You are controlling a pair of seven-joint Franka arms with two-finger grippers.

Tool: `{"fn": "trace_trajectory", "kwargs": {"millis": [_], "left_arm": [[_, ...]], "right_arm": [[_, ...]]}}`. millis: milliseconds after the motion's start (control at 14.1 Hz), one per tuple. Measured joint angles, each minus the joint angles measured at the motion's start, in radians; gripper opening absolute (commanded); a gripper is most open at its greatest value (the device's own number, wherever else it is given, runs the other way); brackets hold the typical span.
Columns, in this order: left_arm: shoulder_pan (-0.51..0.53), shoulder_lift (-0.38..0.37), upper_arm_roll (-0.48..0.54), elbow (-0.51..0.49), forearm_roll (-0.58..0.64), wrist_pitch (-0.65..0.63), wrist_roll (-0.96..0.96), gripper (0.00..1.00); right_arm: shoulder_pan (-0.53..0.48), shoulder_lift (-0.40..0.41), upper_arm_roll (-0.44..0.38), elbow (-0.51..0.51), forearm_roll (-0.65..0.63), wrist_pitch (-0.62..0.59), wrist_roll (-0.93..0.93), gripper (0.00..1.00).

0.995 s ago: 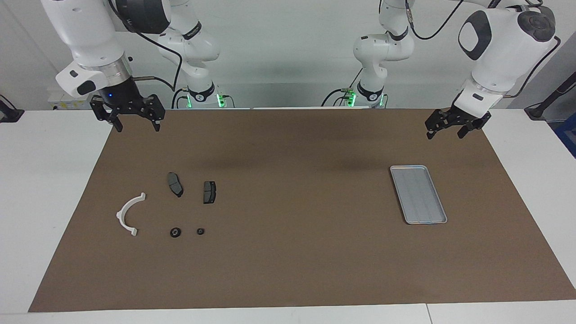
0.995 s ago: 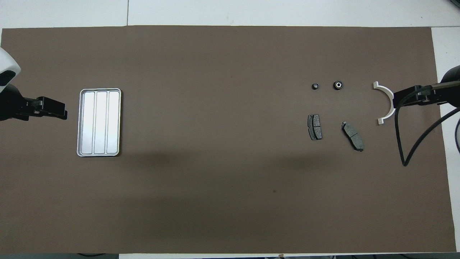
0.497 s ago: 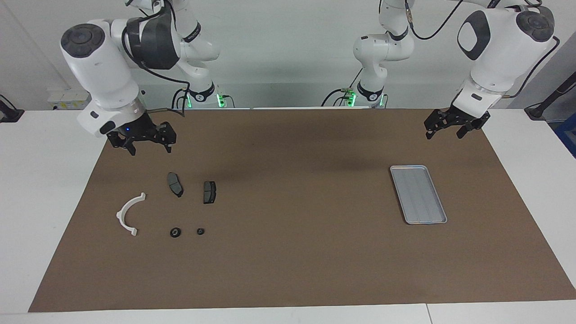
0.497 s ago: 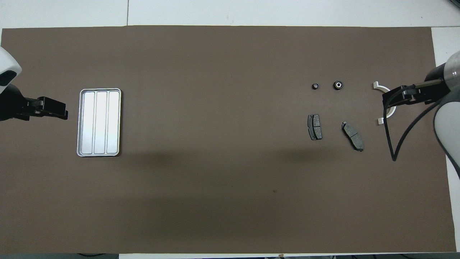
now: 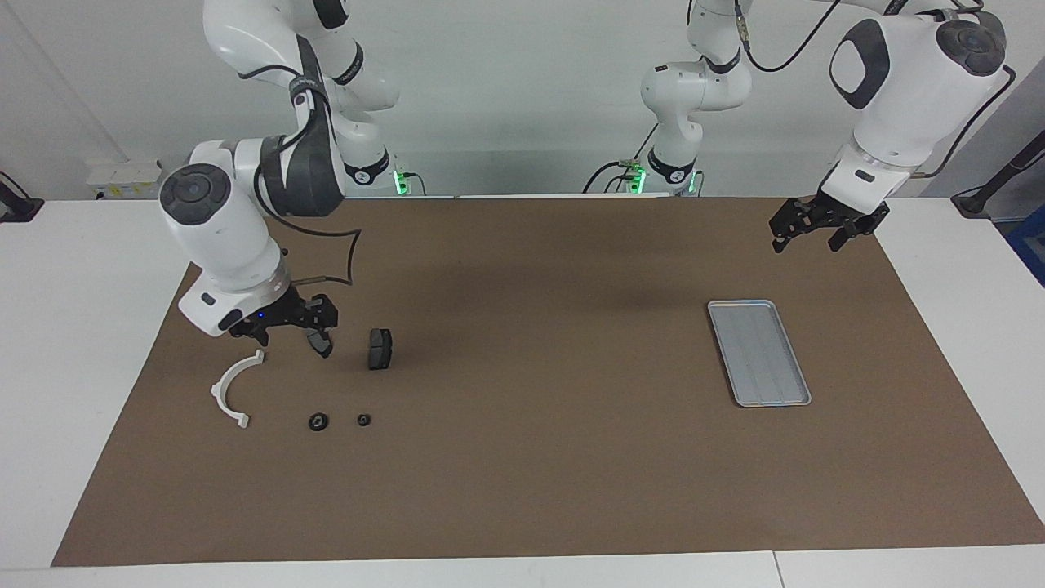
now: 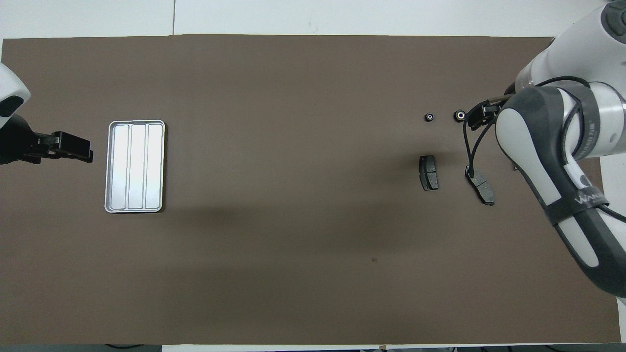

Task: Pick bearing gear from pile to tray
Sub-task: 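Reach the right gripper over the two black bearings, then lower the right gripper and grasp the black bearing farther along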

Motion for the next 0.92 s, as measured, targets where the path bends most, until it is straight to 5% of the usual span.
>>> {"fn": "trace_trajectory", "kwargs": {"millis": [924], "left_arm": [[0.0,0.0,0.0,0.0,0.0,0.0,0.0,1.0]], "right_arm": [[-0.003,0.206,-0.01,0.004,-0.016,0.311,0.001,0.96]]}}
